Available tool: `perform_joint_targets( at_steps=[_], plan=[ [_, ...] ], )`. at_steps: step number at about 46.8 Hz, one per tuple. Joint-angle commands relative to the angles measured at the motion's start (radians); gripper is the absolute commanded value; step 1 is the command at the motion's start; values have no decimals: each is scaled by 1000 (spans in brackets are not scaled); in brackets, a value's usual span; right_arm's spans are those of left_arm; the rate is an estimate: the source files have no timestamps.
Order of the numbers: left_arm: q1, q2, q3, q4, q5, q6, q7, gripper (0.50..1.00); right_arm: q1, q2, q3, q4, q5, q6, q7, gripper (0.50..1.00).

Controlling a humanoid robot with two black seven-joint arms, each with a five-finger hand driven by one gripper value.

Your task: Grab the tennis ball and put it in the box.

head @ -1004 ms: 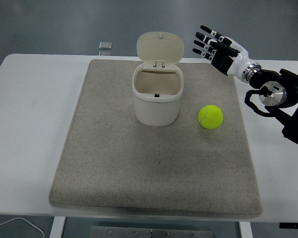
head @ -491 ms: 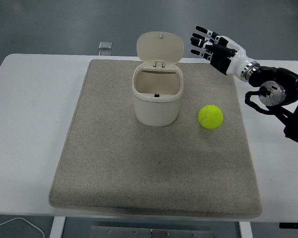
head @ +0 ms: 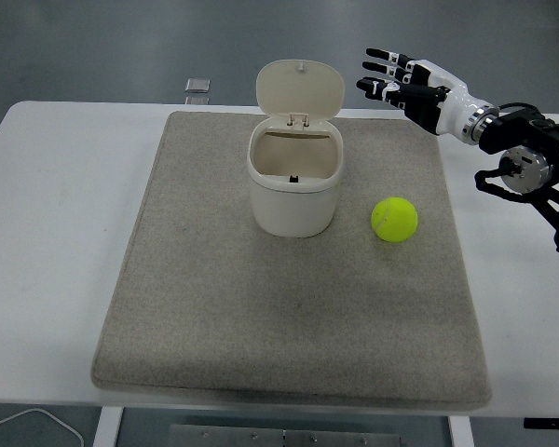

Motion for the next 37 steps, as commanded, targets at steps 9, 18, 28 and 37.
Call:
perform_joint_targets(
  at_steps=[9, 18, 28, 37],
  plan=[
    [0, 0, 0, 0, 0, 0, 0, 996, 21, -32, -93, 28, -124, 23, 24, 919],
    [0, 0, 0, 0, 0, 0, 0, 996, 65, -83, -169, 94, -209, 37, 49, 919],
    [0, 0, 0, 0, 0, 0, 0, 996, 88, -160, -238, 204, -336, 31, 101, 919],
    [0, 0, 0, 0, 0, 0, 0, 996, 77, -244, -238, 293, -494, 16, 126, 919]
  ],
)
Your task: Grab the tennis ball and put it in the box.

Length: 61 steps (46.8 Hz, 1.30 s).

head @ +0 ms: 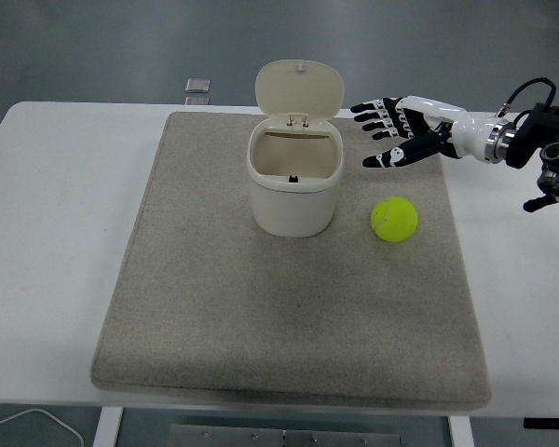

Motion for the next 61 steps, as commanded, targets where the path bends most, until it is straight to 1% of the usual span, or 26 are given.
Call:
perform_joint_targets(
  at_steps=[1, 10, 18, 25, 32, 39, 46, 53, 61],
  plan=[
    [0, 0, 0, 0, 0, 0, 0, 996, -7, -47, 2, 33, -63, -3, 2, 919],
    [0, 0, 0, 0, 0, 0, 0, 996, -10, -136, 3, 92, -199, -29, 31, 919],
    [0, 0, 0, 0, 0, 0, 0, 996, -33, -176, 2, 145, -315, -71, 48, 919],
    [0, 0, 0, 0, 0, 0, 0, 996, -63, -181, 2, 167, -365, -98, 65, 919],
    [0, 0, 0, 0, 0, 0, 0, 996, -93, -182, 2, 188, -414, -117, 108, 919],
    [0, 0, 0, 0, 0, 0, 0, 996, -119, -178, 2, 204, -423, -129, 111, 919],
    [0, 0, 0, -1, 0, 0, 0, 996, -143, -170, 2, 204, -483, -177, 120, 919],
    [0, 0, 0, 0, 0, 0, 0, 996, -152, -169, 2, 196, -499, -200, 123, 919],
    [0, 0, 0, 0, 0, 0, 0, 996, -159, -161, 2, 195, -500, -203, 123, 921]
  ],
)
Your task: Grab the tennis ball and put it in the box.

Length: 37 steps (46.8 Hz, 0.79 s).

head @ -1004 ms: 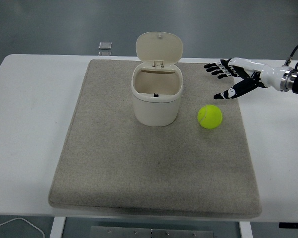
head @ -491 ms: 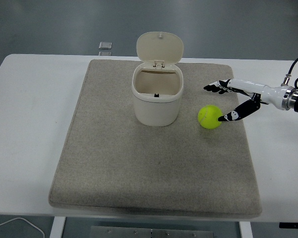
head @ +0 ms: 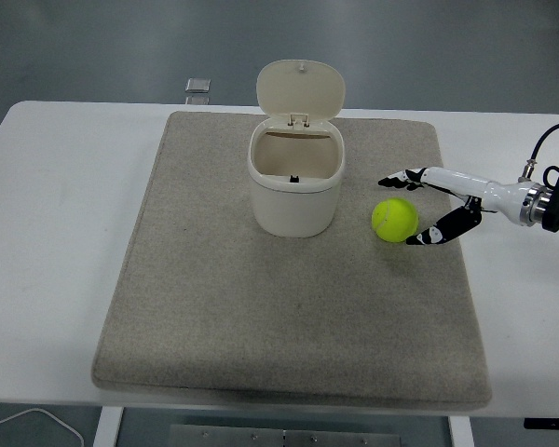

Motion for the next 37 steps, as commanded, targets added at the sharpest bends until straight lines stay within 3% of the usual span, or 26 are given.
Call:
perform_joint_targets(
  at_steps=[1, 37],
  plan=[
    [0, 0, 0, 0, 0, 0, 0, 996, -6, 6, 0, 0, 0, -2, 0, 921],
    [0, 0, 0, 0, 0, 0, 0, 996, -22, 58, -8, -48, -3, -28, -3, 915]
  ],
)
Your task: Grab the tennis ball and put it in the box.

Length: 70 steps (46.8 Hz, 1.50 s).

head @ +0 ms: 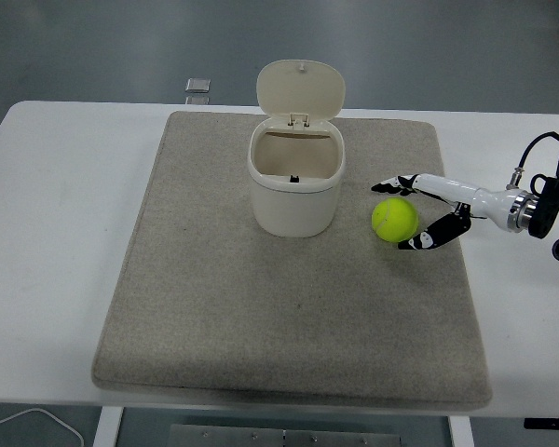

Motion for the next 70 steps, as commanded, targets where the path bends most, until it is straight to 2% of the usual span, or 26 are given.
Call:
perform_joint_targets(
  at_steps=[1, 20, 33, 48, 53, 70],
  plan=[
    [0, 0, 0, 0, 0, 0, 0, 996, 0, 16, 0, -5, -1, 0, 0, 915],
    [0, 0, 0, 0, 0, 0, 0, 996, -6, 33, -7, -22, -18, -2, 0, 885],
    [0, 0, 0, 0, 0, 0, 0, 996, -6, 34, -8, -30, -22, -2, -2, 799],
    [0, 0, 0, -2, 0, 0, 0, 996, -6, 34, -7, -31, -22, -2, -2, 782],
    [0, 0, 0, -2, 0, 0, 0, 996, -5, 33, -5, -30, -21, -2, -2, 754],
    [0, 0, 0, 0, 0, 0, 0, 996, 5, 17, 6, -17, -16, 3, 3, 533]
  ],
)
